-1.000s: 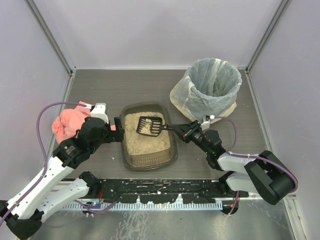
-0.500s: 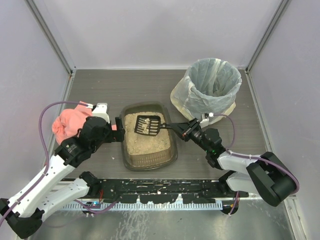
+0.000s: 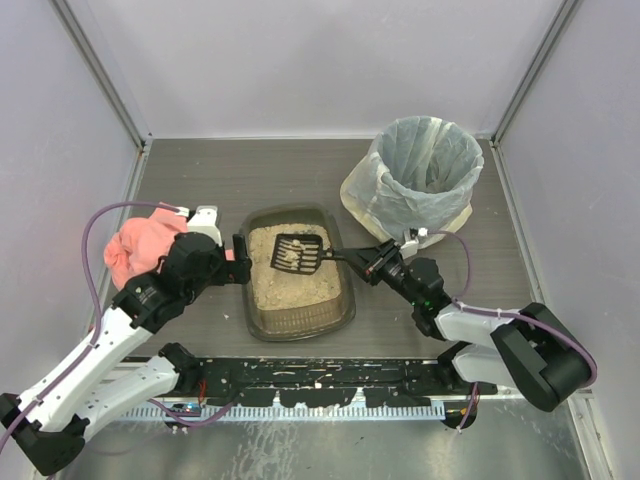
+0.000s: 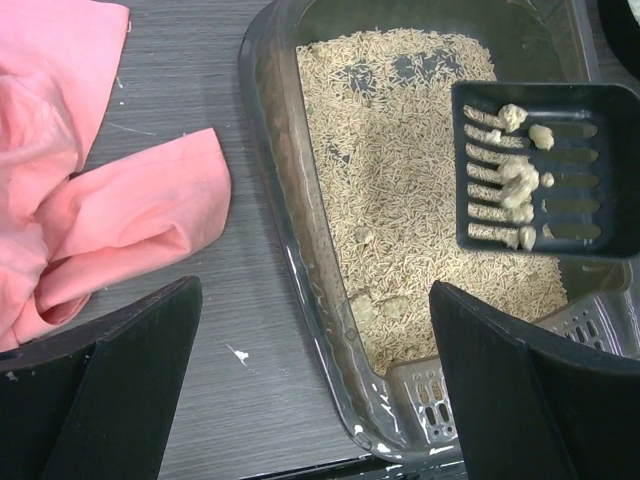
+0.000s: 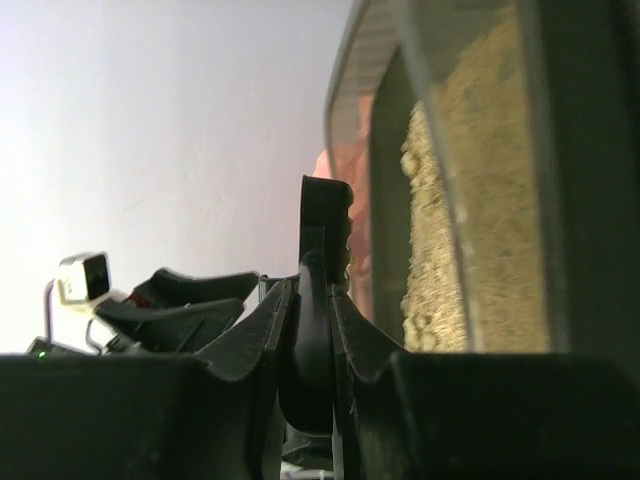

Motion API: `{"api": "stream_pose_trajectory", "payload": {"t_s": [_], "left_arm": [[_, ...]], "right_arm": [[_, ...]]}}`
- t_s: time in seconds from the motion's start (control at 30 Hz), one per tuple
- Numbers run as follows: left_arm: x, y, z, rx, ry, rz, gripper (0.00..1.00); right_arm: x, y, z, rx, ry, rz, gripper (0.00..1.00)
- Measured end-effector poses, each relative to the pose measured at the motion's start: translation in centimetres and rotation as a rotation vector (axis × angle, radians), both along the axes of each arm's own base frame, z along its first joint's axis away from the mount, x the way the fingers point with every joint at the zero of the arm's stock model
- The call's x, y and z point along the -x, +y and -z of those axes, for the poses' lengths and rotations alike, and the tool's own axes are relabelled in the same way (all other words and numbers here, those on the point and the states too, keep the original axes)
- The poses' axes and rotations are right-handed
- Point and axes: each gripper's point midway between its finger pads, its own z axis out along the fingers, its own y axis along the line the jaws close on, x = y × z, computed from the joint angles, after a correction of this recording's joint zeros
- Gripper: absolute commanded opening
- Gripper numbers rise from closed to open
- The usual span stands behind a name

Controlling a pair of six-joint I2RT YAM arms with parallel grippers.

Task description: Clean the litter box

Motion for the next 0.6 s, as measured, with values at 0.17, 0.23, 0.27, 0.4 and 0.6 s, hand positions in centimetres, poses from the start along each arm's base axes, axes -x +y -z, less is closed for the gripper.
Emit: {"api": "stream_pose_trajectory", "payload": {"t_s": [0.17,0.23,0.27,0.4,0.6], "left_arm": [[-0.1,-0.2,0.2,0.001,0.004,0.004,0.98],[-0.1,-0.2,0.3,0.000,0.008,0.005,0.98],[-0.1,-0.2,0.3,0.000,0.009,0.005,0.98],[-0.2,-0.4,0.4,0.000,0.010,0.007,0.98],[-0.3,-0.4,0.5,-0.003,0.015,0.008,0.98]], "right_arm": [[0.0,-0.1,-0.6,-0.032,-0.010,0.001,0.01],[-0.1,-0.2,0.0,-0.013,0.008,0.003,0.01],[0.0,0.1,0.1,-0.008,0.013,-0.009,0.01],[0.0,0.2,-0.6,-0.040,0.006,-0.026,0.01],[-0.2,-0.2,-0.1,-0.013,0.022,-0.019,0.01]]}}
